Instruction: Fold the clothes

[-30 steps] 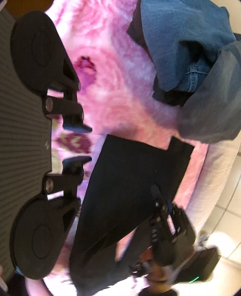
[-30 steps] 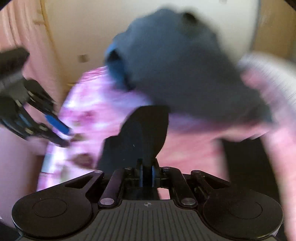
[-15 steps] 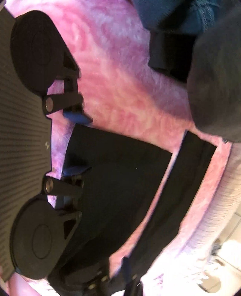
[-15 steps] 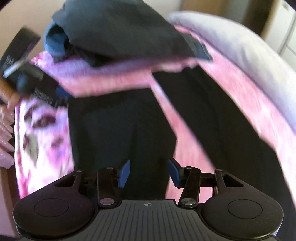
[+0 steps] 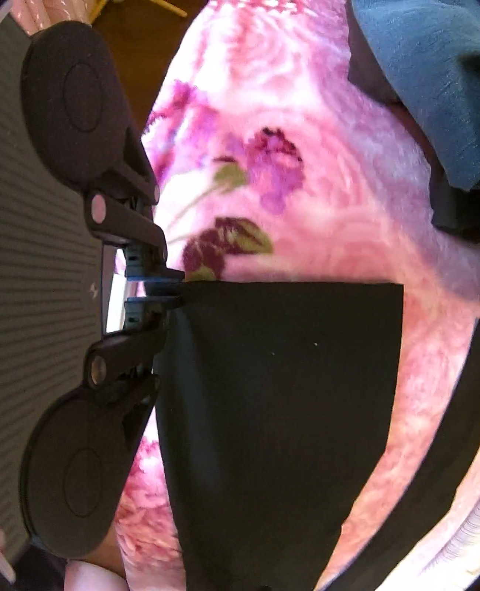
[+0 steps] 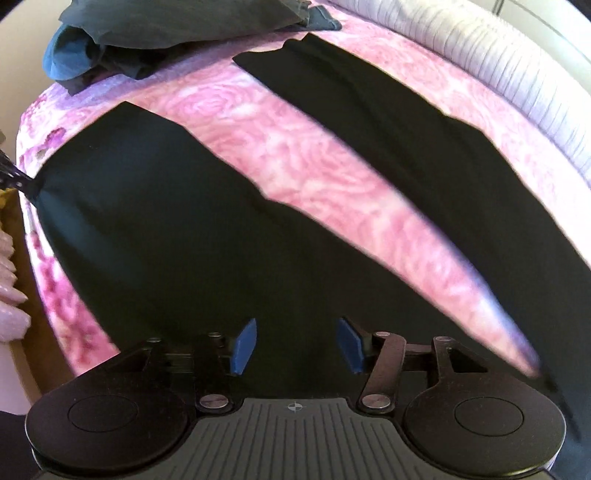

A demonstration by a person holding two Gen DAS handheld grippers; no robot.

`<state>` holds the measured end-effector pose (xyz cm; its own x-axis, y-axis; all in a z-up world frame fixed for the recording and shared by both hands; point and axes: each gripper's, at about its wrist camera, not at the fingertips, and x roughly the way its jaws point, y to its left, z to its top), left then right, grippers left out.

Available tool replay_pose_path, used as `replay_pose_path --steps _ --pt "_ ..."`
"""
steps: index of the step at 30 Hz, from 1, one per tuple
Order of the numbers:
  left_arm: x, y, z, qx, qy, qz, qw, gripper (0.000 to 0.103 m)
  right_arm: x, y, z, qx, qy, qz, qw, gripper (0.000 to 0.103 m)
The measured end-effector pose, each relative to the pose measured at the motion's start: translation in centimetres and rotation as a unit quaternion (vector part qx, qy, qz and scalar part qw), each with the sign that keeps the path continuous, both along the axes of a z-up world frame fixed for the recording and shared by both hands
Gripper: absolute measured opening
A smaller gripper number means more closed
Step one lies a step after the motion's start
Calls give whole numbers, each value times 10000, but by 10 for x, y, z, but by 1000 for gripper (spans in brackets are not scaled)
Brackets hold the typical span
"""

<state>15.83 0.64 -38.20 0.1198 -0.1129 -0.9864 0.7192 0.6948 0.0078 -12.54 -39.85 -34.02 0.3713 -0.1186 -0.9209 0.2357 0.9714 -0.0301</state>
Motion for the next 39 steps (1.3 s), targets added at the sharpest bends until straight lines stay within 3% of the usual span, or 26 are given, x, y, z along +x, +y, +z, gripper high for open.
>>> replay_pose_path --steps 3,5,8,10,13,14,17,19,21,24,27,31,33,37,39 --pt "1 -7 19 135 -531 -295 9981 9 2 -24 -1 -188 -71 3 9998 54" --pt "4 -21 30 0 -889 -659 9939 18 4 -43 -3 -336 -86 53 9994 55" --pt "15 -58 22 -301 -913 -1250 9875 28 8 -68 -13 -409 38 234 9989 55" --pt "21 -84 11 -378 -977 -1745 9791 30 9 -78 -25 -449 273 455 9976 55" --pt "27 -123 -16 -200 -1204 -2647 9566 33 9 -87 -40 -321 520 721 9955 55" --pt "29 -129 -21 -178 -1232 -2747 9534 37 8 -90 -43 -209 510 721 9959 55" --pt "35 -138 -30 -137 -1275 -2888 9488 46 12 -92 -46 -523 333 655 9959 59" --pt "35 -137 -27 -90 -1307 -2841 9498 44 19 -90 -43 -768 182 292 9965 59" --pt "27 -132 -19 -41 -1444 -2821 9484 38 21 -83 -33 -666 -7 -171 9976 59" --pt "9 -116 1 -214 -1541 -2847 9459 39 -2 -63 -12 -479 -362 -713 9956 59" --pt "-14 -96 13 -328 -1464 -2978 9428 41 -42 -42 -11 -221 -290 -1315 9906 59" --pt "-40 -73 -7 293 -1026 -3275 9388 41 -112 -21 -37 382 346 -2209 9739 60" --pt "-49 -61 -18 663 -970 -3377 9339 41 -145 -11 -37 508 367 -2361 9697 63" --pt "-56 -54 -12 968 -1079 -3261 9341 41 -181 0 -29 617 666 -2643 9602 65" --pt "-65 -54 -2 1023 -1227 -3281 9310 41 -192 3 -22 675 597 -2826 9550 65"
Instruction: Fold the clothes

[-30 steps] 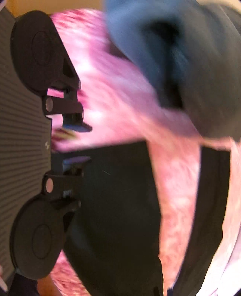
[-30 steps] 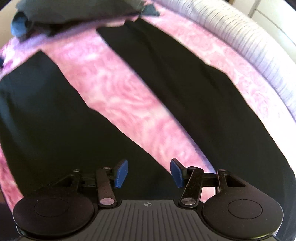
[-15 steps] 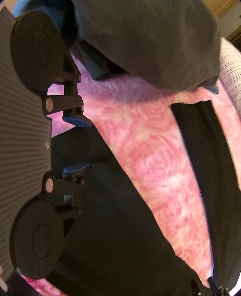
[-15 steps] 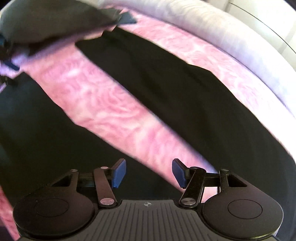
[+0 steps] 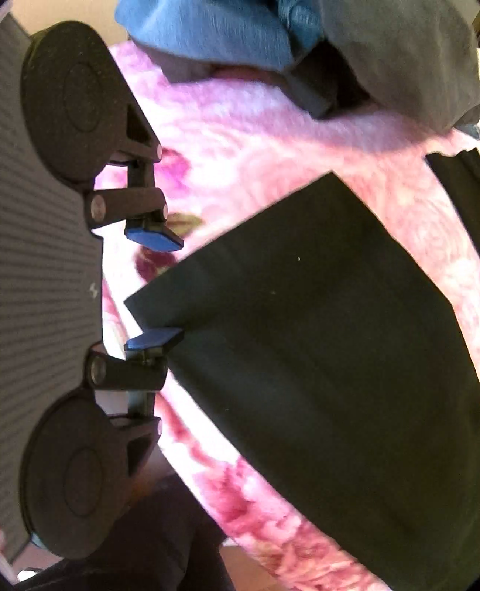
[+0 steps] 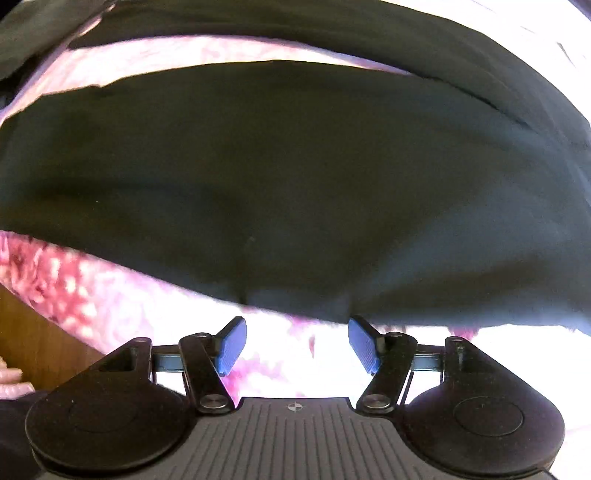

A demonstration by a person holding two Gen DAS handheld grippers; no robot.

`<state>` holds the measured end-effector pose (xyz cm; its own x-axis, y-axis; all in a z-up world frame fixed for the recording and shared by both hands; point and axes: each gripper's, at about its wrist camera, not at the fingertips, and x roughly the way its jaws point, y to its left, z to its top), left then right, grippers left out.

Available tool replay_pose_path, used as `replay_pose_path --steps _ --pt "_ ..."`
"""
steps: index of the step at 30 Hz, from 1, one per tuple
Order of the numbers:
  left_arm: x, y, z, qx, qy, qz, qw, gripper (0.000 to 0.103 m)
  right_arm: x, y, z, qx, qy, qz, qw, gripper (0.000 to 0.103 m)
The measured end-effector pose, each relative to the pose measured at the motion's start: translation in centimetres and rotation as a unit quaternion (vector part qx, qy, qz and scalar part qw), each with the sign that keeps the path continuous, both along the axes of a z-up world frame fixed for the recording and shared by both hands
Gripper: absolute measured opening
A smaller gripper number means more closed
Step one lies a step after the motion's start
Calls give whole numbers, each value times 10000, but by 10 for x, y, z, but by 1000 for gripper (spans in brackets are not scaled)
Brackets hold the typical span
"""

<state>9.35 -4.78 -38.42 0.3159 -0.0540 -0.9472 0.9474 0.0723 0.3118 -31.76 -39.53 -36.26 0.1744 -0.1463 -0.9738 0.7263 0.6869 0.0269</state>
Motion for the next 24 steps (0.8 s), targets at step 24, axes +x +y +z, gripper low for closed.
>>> replay_pose_path --steps 24 --pt "-27 -36 79 -983 297 -2235 9693 51 -47 75 97 -1070 -306 -2590 9594 66"
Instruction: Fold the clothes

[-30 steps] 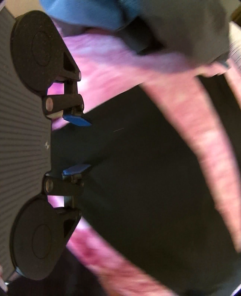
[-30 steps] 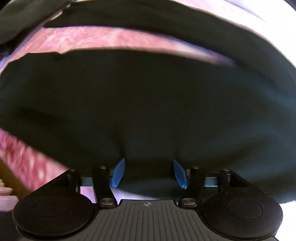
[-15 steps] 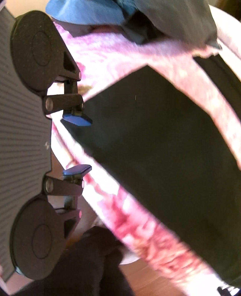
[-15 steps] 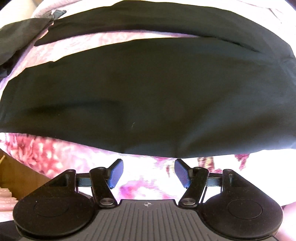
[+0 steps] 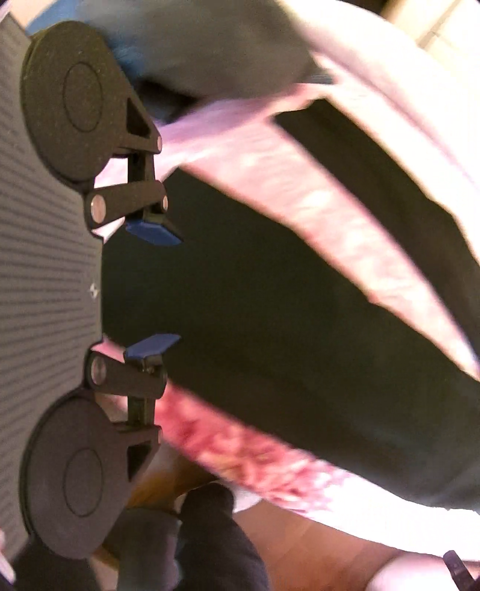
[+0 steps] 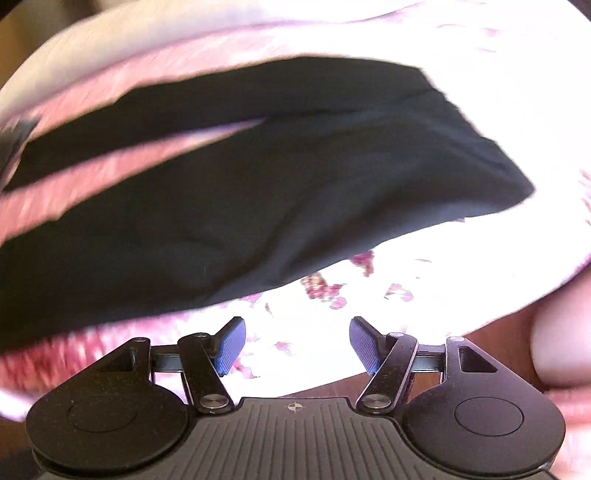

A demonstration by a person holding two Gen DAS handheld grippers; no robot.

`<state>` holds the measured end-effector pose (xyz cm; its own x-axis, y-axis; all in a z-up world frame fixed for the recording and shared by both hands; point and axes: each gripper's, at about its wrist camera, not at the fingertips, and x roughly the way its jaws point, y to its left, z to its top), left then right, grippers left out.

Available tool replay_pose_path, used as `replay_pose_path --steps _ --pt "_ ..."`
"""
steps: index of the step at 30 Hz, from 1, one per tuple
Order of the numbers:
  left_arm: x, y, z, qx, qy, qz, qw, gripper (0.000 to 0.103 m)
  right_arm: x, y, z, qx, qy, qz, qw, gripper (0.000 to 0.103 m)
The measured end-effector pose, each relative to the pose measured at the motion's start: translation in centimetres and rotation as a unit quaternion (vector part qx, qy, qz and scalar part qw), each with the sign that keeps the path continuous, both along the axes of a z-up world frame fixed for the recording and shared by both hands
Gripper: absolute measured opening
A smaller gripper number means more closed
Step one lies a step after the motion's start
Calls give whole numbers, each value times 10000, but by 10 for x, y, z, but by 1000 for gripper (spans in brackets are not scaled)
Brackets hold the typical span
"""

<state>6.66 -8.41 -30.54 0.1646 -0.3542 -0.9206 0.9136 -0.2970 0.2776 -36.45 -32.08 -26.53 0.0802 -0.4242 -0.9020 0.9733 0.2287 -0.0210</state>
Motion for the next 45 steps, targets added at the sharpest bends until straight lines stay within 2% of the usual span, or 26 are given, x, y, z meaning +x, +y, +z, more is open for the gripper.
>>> replay_pose_path --steps 3,5,6,7,10,13,15,18,25,29,33,45 --pt "23 -6 22 -418 239 -510 9975 53 13 39 29 -415 -18 -801 9959 67" --pt "39 -4 41 -659 436 -721 9943 65 30 75 46 -585 -87 -1273 9901 70" --pt "46 -3 51 -746 494 -789 9929 65 40 94 54 -652 -113 -1490 9866 72" --pt "52 0 60 -810 522 -831 9919 67 54 113 60 -642 -88 -1569 9855 76" --pt "73 11 86 -1006 743 -699 9897 87 93 158 76 -512 64 -1575 9862 80" --pt "89 22 94 -857 932 -581 9902 88 116 195 102 -663 225 -1546 9855 91" --pt "94 31 97 -760 931 -550 9912 88 130 211 112 -705 232 -1557 9850 93" --pt "104 49 106 -715 1120 -513 9898 89 145 216 120 -609 158 -1640 9845 93" --pt "114 73 109 -470 1006 -341 9932 90 172 228 133 -440 169 -1371 9894 95" --pt "112 74 115 -602 946 -402 9929 90 186 232 130 -306 167 -1302 9909 95" --pt "114 71 122 -708 997 -441 9915 90 199 232 130 -374 404 -1156 9918 95" --pt "117 72 127 -807 977 -459 9909 90 218 236 130 -546 579 -881 9929 95"
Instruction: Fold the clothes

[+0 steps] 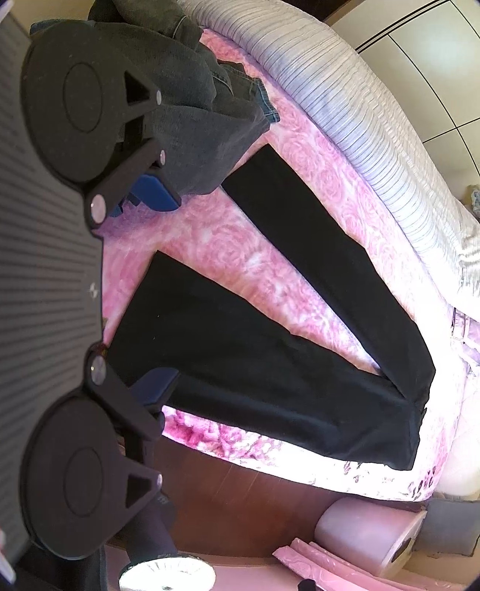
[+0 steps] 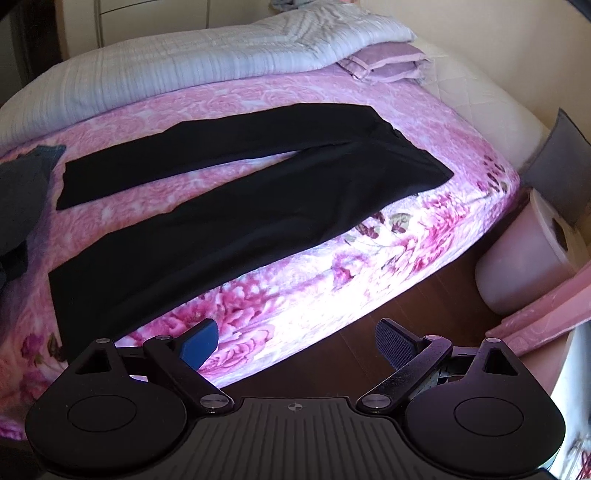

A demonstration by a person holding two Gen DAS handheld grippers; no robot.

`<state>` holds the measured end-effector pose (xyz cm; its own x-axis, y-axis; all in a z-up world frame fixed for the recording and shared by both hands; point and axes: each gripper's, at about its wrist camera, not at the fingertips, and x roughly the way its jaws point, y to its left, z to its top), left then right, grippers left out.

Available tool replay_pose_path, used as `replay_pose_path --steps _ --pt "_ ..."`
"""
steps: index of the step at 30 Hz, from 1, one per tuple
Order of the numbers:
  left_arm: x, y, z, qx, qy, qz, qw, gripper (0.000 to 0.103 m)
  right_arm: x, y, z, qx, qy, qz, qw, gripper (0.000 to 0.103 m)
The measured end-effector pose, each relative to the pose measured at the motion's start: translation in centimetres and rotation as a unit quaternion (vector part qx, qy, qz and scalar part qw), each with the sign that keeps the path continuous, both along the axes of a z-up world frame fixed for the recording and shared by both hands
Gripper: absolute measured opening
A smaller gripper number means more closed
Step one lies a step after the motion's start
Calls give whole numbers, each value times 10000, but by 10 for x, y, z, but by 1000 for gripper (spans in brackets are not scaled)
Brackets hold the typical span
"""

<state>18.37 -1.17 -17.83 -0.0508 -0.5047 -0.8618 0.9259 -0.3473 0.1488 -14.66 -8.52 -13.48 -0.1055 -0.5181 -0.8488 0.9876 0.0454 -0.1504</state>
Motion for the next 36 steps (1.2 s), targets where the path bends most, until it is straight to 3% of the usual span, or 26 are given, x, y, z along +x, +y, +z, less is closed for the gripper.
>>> replay_pose_path --steps 7,16,26,31,36 --pt "-7 3 -7 106 2 -130 9999 90 13 6 -13 212 -56 355 9991 95" --pt "-12 -7 -14 133 8 -254 9996 90 -2 9 -10 223 -72 70 9997 95" --pt "-78 -26 -31 -280 -241 -383 9986 90 -81 -28 -12 -59 157 121 9998 95" --pt "-146 -25 -60 -405 -1068 -730 9908 90 -138 -69 -30 -176 546 963 9937 95" --pt "-200 -14 -97 -267 -1553 -985 9826 89 -191 -109 -50 -74 866 2030 9753 94"
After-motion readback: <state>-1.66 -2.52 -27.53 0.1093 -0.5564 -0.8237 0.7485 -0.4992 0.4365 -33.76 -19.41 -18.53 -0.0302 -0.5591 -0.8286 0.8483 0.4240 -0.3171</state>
